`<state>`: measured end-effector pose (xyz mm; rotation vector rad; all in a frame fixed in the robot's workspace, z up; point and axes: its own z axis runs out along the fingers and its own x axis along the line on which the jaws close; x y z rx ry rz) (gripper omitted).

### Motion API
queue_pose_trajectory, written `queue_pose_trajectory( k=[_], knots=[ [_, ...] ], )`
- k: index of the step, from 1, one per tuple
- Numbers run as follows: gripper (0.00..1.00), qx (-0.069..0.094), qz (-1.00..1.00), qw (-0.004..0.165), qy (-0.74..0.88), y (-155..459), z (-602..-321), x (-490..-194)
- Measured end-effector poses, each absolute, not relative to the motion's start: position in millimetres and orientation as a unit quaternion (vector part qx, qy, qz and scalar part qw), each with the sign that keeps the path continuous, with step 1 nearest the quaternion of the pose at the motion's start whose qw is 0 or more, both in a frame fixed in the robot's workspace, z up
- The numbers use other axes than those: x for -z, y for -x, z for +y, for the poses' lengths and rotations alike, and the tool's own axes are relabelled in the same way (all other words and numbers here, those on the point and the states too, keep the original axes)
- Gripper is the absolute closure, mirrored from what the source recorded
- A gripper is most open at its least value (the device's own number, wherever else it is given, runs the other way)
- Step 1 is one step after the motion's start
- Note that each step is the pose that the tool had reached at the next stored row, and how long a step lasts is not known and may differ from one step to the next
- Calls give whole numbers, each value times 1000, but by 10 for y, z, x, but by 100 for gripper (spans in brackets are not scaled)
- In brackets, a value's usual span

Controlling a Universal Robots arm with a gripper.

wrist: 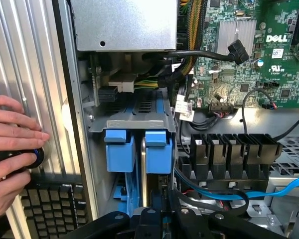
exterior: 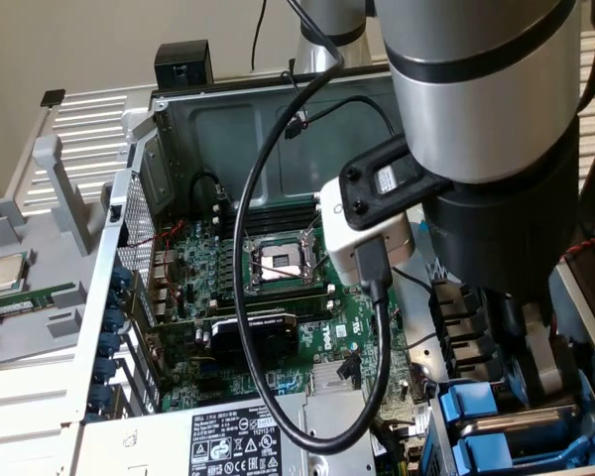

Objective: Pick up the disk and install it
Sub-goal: 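Insert the second disk wire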

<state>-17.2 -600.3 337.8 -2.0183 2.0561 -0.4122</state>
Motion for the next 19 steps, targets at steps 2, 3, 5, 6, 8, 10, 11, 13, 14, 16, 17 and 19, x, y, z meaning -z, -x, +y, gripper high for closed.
queue_pose_trajectory(
  k=[2, 3, 5, 6, 8, 10, 11, 13, 14, 16, 17, 19],
  knots=[
    [84, 142, 701, 116, 689, 174, -6003, -3376],
    [84, 143, 701, 117, 689, 175, -6003, -3376],
    [84, 144, 701, 117, 688, 178, -6003, -3373],
    [84, 145, 701, 117, 688, 178, -6003, -3371],
    [84, 146, 701, 117, 688, 179, -6003, -3366],
    [84, 146, 701, 117, 688, 183, -6003, -3359],
    [84, 147, 701, 117, 688, 184, -6002, -3357],
    [84, 148, 700, 118, 688, 189, -6000, -3352],
    [84, 148, 700, 118, 688, 192, -5998, -3350],
    [84, 149, 700, 118, 688, 197, -5991, -3348],
    [84, 149, 700, 118, 688, 198, -5986, -3346],
    [84, 150, 700, 119, 688, 200, -5981, -3342]
  ],
)
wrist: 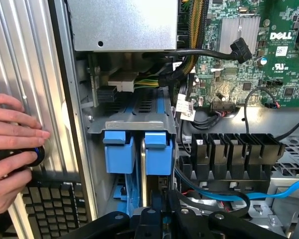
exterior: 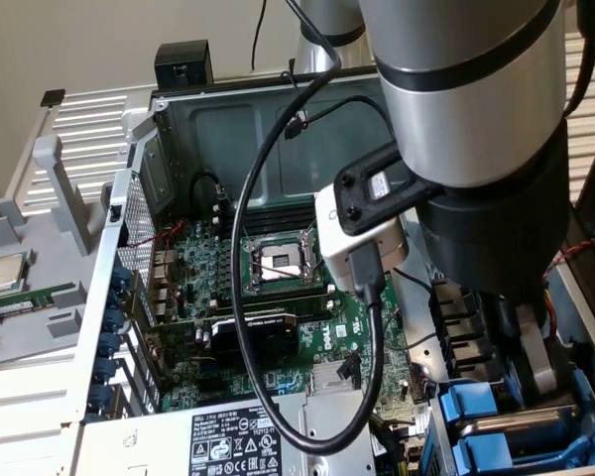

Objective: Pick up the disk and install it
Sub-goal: 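Insert the second disk wire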

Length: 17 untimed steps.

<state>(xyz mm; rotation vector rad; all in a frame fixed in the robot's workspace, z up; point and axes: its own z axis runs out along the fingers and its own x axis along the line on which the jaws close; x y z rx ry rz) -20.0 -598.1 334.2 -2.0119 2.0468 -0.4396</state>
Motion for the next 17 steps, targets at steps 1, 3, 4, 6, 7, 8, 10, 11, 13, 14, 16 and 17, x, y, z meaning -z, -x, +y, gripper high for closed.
queue_pose_trajectory(
  k=[1, 3, 4, 6, 7, 8, 10, 11, 13, 14, 16, 17],
  knots=[
    [84, 151, 700, 119, 688, 200, -5980, -3341],
    [84, 152, 700, 119, 688, 201, -5980, -3337],
    [84, 152, 700, 120, 688, 201, -5980, -3335],
    [84, 153, 700, 120, 688, 201, -5979, -3330],
    [84, 153, 699, 120, 688, 202, -5978, -3329],
    [84, 153, 699, 120, 688, 202, -5978, -3327],
    [84, 154, 699, 120, 688, 202, -5976, -3324],
    [84, 154, 699, 120, 688, 203, -5975, -3323],
    [84, 154, 699, 120, 688, 203, -5971, -3321],
    [84, 155, 699, 120, 688, 202, -5969, -3321],
    [84, 155, 699, 120, 688, 202, -5966, -3318],
    [84, 155, 699, 119, 688, 202, -5965, -3318]
  ],
)
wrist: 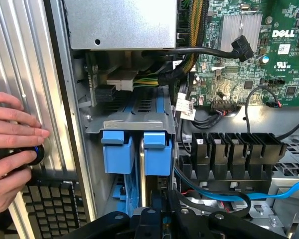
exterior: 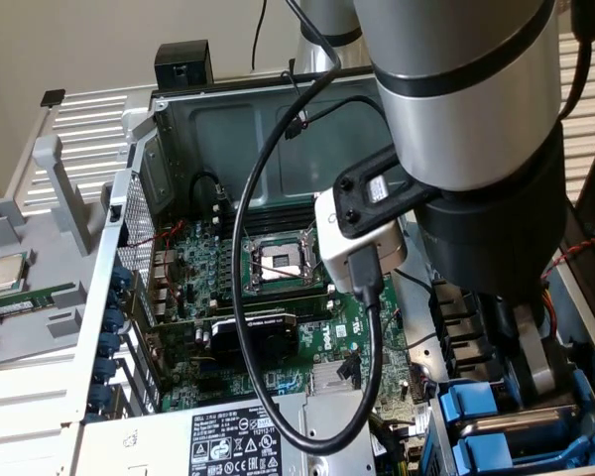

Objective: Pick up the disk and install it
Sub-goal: 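Insert the second disk wire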

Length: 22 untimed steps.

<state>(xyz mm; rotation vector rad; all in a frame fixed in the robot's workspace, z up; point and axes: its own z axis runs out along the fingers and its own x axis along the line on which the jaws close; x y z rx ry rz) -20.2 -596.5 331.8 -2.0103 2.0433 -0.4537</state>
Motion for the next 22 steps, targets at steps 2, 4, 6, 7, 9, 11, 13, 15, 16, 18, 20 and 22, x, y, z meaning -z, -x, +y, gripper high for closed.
queue_pose_trajectory(
  k=[2, 4, 6, 7, 9, 11, 13, 15, 16, 18, 20, 22],
  knots=[
    [84, 155, 699, 119, 688, 202, -5963, -3315],
    [84, 156, 699, 119, 688, 202, -5960, -3313],
    [84, 157, 699, 118, 688, 203, -5957, -3308],
    [84, 157, 699, 118, 688, 203, -5956, -3305],
    [84, 157, 699, 118, 688, 204, -5954, -3300],
    [84, 158, 698, 118, 688, 204, -5954, -3297],
    [84, 159, 698, 118, 688, 204, -5952, -3291],
    [84, 159, 698, 118, 688, 205, -5952, -3286],
    [84, 159, 698, 118, 688, 206, -5950, -3283],
    [84, 160, 698, 118, 688, 207, -5945, -3280],
    [84, 160, 698, 118, 688, 208, -5939, -3279],
    [84, 160, 698, 118, 688, 210, -5931, -3277]
  ],
)
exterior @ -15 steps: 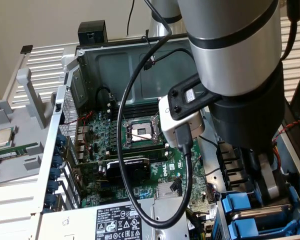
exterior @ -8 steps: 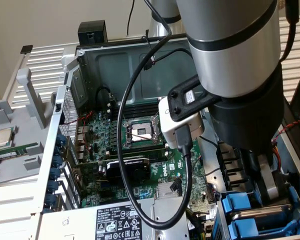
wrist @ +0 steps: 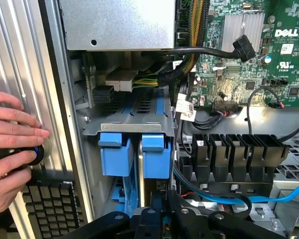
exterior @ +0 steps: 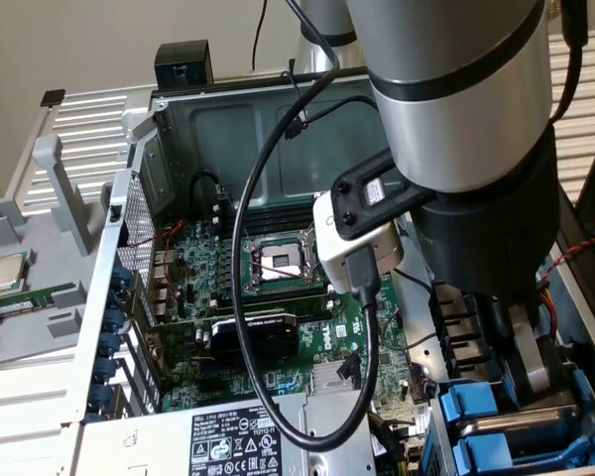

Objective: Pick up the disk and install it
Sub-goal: 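Insert the second disk wire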

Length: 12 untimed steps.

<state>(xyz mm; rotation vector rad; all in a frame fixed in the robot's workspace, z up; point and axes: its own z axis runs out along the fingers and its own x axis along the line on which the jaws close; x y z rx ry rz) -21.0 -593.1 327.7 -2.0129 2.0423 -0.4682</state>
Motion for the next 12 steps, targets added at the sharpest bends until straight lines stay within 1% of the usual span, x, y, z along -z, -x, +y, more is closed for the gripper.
queue_pose_trajectory(
  k=[12],
  knots=[
    [84, 161, 698, 118, 688, 213, -5927, -3269]
  ],
)
